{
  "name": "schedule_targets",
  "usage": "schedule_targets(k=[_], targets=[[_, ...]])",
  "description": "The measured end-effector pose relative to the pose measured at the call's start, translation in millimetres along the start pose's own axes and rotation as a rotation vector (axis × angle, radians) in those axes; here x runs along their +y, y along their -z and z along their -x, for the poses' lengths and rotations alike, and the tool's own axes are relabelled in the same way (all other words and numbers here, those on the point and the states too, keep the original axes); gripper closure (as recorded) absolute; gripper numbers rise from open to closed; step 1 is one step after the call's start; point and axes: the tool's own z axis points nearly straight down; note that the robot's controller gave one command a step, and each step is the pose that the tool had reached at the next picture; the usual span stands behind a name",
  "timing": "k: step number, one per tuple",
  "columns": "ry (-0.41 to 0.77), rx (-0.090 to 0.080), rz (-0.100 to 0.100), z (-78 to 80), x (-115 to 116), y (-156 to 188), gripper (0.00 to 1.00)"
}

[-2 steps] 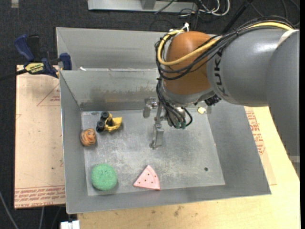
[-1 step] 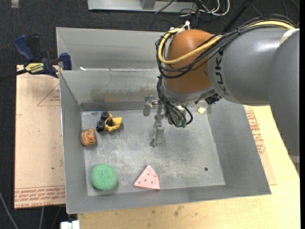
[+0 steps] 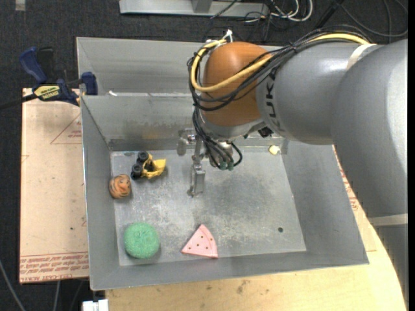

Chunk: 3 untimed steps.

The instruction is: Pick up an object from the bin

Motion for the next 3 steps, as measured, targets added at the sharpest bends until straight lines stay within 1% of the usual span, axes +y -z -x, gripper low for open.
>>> schedule_targets(k=[1,2,3], targets=[[0.214,0.011,0.003,-0.6,29.0,-24.2,0.0],[0.195,0.008,0.003,3.7,60.6,-19.0,0.0],[0.254,0.007,0.006,14.5,69.7,-12.3,0.0]])
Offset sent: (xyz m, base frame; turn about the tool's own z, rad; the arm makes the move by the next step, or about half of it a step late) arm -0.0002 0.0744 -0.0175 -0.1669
